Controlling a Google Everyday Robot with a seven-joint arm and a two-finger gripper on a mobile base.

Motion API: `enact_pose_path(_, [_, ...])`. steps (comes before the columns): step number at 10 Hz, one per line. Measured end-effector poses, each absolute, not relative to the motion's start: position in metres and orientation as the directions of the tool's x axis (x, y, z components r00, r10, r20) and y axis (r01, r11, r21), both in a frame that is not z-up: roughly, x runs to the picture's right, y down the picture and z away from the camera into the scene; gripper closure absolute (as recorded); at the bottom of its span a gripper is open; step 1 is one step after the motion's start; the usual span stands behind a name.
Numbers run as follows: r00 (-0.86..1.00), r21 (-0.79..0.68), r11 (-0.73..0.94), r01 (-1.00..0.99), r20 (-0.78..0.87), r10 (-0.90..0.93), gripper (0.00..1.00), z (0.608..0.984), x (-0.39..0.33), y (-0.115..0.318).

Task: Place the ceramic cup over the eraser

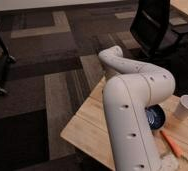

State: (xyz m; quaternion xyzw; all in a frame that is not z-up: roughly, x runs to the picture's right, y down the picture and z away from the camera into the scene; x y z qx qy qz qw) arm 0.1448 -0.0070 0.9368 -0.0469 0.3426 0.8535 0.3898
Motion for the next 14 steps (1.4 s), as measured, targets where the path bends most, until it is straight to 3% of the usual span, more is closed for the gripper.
enact_pose_path(6, [-0.673, 0.536, -0.450, -0.714, -0.350, 0.651, 1.00, 0.932, 0.138, -0.014])
enact_pose_path(8, [-0.648, 0.494, -0.457, -0.740, -0.341, 0.681, 1.00, 0.938, 0.126, -0.040])
enact_pose_path(14, [-0.691, 0.522, -0.489, -0.699, -0.316, 0.650, 1.00, 0.957, 0.160, -0.052])
